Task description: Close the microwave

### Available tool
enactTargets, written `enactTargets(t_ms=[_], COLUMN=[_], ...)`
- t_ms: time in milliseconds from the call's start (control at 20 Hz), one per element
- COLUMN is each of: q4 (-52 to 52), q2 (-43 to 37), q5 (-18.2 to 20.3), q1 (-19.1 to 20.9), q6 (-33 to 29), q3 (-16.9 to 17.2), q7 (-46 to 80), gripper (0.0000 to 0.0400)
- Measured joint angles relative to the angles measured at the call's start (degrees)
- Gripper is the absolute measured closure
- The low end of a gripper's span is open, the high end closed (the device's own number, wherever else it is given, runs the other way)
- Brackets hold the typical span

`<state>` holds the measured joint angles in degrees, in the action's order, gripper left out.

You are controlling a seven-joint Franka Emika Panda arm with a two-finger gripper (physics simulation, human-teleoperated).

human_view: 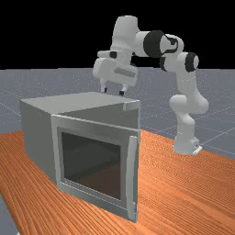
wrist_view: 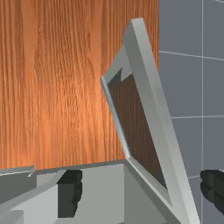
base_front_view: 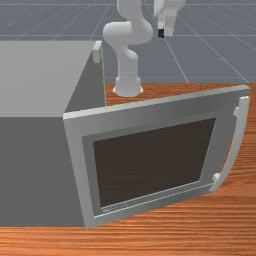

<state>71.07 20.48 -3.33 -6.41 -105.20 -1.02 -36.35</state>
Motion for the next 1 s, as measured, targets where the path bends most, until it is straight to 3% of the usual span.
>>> enactTargets(t_ms=[250, 500, 1000], q4=[-7.0, 4.1, 4.4], q2=[4.2, 2.8, 5.0], q5=[0.7, 0.8, 1.4], q1=[0.1, 0.4, 2.0], q6=[7.5, -1.5, -2.2], q3=[-0.1, -0.1, 0.4], q7=[-0.5, -0.7, -2.6], gripper=[0.0, 0.0, 0.0])
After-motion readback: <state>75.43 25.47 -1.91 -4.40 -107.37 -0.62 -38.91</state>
